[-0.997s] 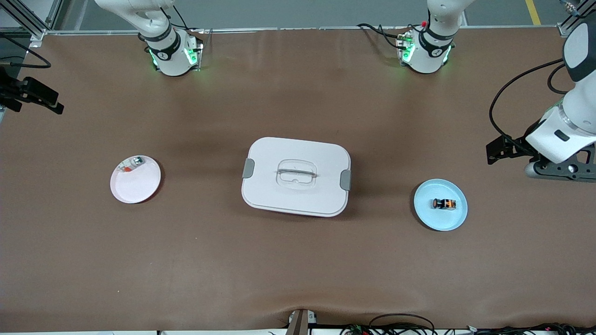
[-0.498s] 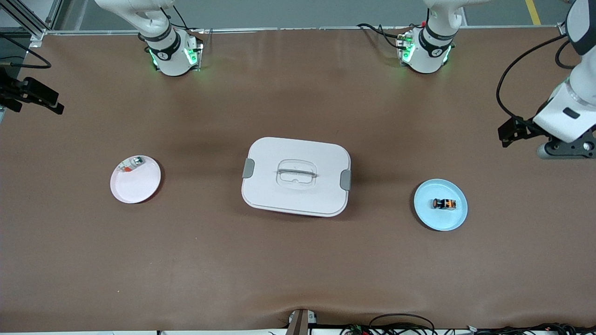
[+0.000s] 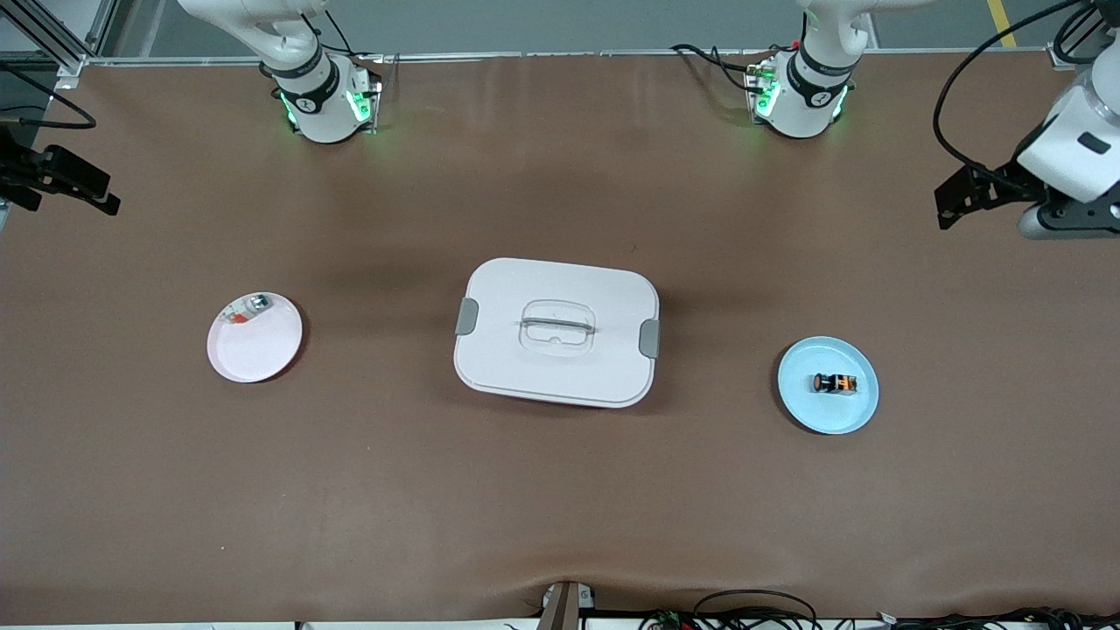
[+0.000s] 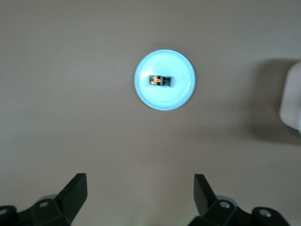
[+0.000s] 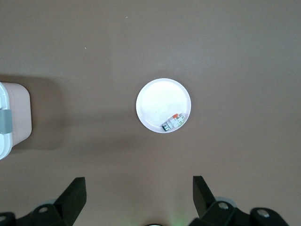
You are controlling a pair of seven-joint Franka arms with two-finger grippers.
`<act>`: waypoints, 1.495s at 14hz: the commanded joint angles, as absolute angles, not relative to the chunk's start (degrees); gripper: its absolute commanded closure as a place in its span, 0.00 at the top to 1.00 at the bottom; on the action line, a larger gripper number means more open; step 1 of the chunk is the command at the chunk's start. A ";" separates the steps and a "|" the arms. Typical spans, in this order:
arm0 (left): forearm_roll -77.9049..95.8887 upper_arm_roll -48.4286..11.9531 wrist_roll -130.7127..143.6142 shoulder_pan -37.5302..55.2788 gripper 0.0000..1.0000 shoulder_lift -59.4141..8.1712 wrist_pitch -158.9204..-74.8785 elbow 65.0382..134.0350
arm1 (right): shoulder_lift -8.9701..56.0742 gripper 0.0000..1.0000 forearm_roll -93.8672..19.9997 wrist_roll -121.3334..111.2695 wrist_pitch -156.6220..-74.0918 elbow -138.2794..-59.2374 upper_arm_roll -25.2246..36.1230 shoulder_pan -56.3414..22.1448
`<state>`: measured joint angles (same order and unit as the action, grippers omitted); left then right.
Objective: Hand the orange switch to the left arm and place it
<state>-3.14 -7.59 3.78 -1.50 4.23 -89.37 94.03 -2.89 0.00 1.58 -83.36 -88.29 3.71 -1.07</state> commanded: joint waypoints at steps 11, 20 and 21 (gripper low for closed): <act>-0.09 -5.80 4.22 -0.97 1.00 6.16 -88.42 93.69 | -2.46 1.00 0.26 2.20 -82.44 -87.01 3.08 -0.44; -0.09 -5.89 4.75 -0.88 1.00 5.98 -83.94 93.60 | -2.37 1.00 0.26 2.20 -82.44 -87.01 3.08 -0.44; -0.44 -5.89 3.88 -0.97 1.00 5.80 -84.02 93.43 | -2.37 1.00 0.26 2.20 -82.44 -87.01 3.08 -0.44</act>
<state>-0.71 -6.09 4.15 -1.32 6.57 -85.29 95.14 -2.83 0.00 1.58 -83.35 -88.23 3.71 -1.07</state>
